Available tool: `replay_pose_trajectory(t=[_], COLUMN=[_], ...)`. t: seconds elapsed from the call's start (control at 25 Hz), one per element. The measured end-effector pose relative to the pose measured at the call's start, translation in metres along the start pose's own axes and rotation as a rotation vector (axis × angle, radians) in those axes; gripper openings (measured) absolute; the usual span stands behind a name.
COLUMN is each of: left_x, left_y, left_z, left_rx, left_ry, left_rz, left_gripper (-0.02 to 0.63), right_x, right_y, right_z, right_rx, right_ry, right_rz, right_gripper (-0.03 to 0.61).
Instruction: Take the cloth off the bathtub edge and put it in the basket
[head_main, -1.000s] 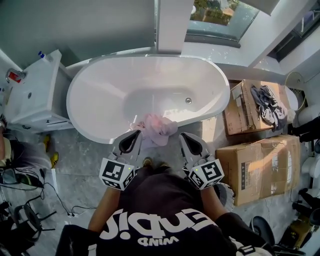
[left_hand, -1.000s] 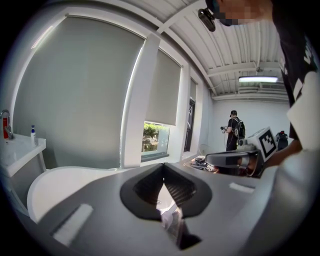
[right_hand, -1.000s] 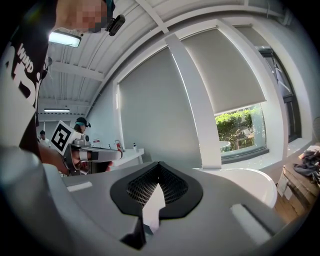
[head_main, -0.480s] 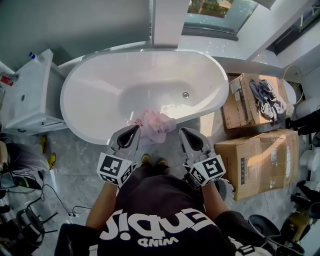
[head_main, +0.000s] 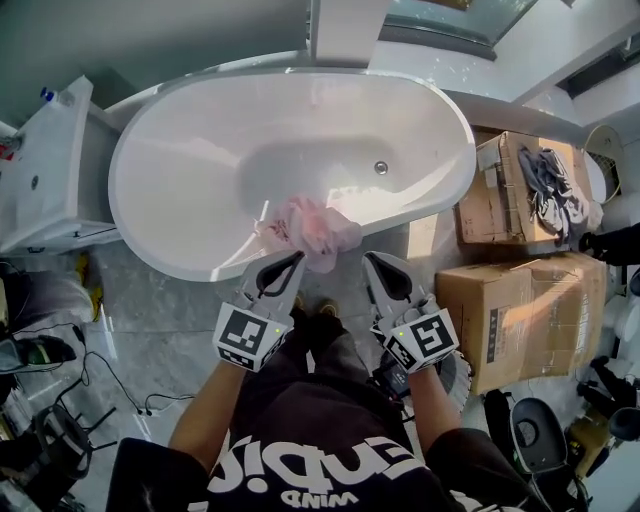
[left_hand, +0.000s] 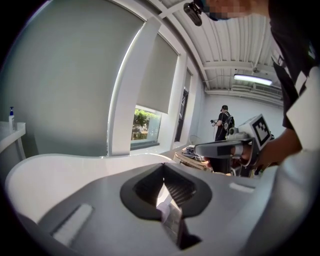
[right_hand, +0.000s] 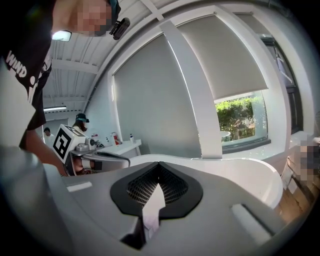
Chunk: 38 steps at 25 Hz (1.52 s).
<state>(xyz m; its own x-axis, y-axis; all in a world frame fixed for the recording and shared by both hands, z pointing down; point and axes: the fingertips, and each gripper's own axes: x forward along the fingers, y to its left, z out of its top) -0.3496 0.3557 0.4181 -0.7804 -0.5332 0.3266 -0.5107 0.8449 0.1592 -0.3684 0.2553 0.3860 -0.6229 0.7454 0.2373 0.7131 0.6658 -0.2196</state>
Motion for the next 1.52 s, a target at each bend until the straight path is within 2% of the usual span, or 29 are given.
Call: replay_pose_trajectory(t=[0.24,0.68,0.84,1.12,1.28,1.44,1.52], left_x=[0.028,0.066,0.072,0.077,0.078,0.078,0.079], left_y=[0.013,0.026,0.022,0.012,0.011,0.010,0.009], left_z=[-0.040,-0.137,-0.153,-0.170,-0.179,-0.188,-0.191], left_rx=[-0.025,-0.050,-0.052,-0.033,-0.043,-0.055,-0.044], left_ry=[0.038,0.128,0.145,0.179,0.205,0.234,0.254], left_rz=[-0.007,-0.016,-0.040,-0.091,-0.116,-0.120,-0.129], left_gripper=[-0.003,-0.002,-0.002,0.037,0.113,0.304,0.358], right_x=[0.015,0.013,0.004,0.001,0.005,0.008,0.009], right_y=[-0.016,-0.037,-0.037,-0.033,-0.025,-0.020,-0.019], right_z=[-0.043,-0.126,-0.136,-0.153,-0.156,-0.156,-0.156], right_rx=[0.019,0.101,0.130,0.136,0.132,0.127,0.125], right_ry=[0.026,0.061,0.065,0.095,0.102,0.110,0.118], right_rz=[-0.042,-0.127,-0.139,-0.123,-0.098,-0.080,-0.074], right_gripper=[0.009,0.009,0.009,0.009,0.009,0.009,0.009])
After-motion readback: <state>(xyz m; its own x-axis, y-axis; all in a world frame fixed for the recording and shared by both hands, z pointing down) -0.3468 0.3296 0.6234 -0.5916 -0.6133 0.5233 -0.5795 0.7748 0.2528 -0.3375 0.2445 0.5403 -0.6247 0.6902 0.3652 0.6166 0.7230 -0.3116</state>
